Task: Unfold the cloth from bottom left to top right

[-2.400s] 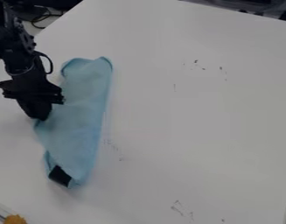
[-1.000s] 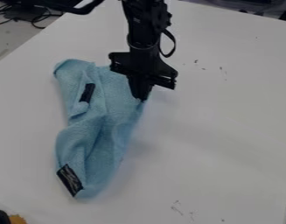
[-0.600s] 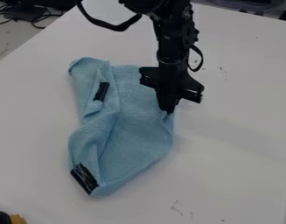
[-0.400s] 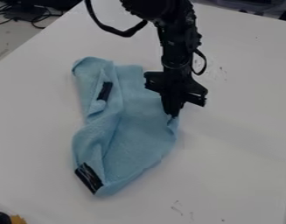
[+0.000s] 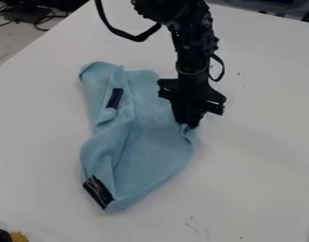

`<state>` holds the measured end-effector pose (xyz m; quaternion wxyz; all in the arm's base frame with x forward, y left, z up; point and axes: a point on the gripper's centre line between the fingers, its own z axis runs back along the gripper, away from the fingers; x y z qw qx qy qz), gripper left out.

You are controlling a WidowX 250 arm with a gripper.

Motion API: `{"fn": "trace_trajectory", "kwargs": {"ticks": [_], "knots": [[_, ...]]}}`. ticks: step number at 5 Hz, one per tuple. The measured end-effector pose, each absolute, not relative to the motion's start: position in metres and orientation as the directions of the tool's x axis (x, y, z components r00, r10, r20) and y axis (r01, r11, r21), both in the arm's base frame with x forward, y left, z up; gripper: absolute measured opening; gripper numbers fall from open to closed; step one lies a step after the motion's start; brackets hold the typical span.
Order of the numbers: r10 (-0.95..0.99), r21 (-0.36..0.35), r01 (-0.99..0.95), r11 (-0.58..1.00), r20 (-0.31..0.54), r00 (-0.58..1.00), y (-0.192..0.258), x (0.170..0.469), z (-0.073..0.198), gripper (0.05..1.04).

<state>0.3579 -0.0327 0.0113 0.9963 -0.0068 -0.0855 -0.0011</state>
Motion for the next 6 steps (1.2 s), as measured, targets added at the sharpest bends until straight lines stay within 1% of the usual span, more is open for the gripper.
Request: {"fn": "trace_trajectory", "kwargs": {"ticks": [1, 2, 4, 5, 6], "knots": [[-0.029, -0.003, 0.029, 1.000, 0.155, 0.988, -0.045, 0.354, 0.011, 0.829], [-0.048, 0.007, 0.047, 0.999, 0.138, 0.989, -0.055, 0.349, 0.011, 1.006], [-0.141, 0.059, 0.133, 0.989, 0.166, 0.976, -0.093, 0.357, 0.027, 1.000], [-0.151, 0.079, 0.139, 0.987, 0.179, 0.972, -0.096, 0.360, 0.033, 1.000], [-0.117, 0.082, 0.099, 0.992, 0.259, 0.959, -0.090, 0.357, 0.060, 1.000]]}}
